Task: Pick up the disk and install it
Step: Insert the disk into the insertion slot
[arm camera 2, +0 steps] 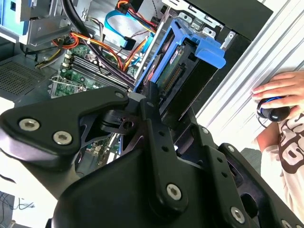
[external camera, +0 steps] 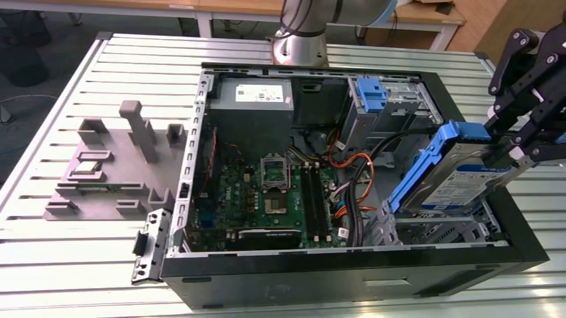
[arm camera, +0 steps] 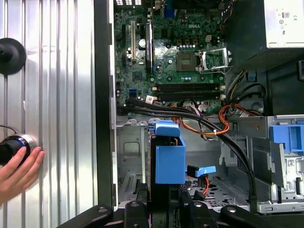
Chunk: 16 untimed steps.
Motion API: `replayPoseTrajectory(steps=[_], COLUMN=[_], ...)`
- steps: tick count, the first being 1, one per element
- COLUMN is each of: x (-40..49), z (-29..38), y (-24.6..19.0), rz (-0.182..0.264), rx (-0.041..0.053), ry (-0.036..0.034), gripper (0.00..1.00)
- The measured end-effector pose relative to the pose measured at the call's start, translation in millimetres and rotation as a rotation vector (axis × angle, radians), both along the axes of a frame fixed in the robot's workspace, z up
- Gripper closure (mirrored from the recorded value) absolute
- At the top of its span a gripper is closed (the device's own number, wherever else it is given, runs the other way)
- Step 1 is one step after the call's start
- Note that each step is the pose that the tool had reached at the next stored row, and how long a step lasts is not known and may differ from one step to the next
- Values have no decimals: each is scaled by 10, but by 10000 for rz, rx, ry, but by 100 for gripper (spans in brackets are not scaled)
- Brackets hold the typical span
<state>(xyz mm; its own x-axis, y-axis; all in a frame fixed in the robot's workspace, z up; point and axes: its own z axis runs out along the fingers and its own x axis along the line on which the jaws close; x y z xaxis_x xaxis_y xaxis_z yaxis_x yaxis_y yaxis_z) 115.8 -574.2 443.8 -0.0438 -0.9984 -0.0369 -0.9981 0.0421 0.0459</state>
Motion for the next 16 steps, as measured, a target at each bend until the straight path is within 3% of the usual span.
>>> replayPoseTrajectory(steps=[6,16], x=[0,0], z=[-5,-100], y=[0,0], rz=[0,0], rx=[1,1], ry=[0,0], gripper=[65,65])
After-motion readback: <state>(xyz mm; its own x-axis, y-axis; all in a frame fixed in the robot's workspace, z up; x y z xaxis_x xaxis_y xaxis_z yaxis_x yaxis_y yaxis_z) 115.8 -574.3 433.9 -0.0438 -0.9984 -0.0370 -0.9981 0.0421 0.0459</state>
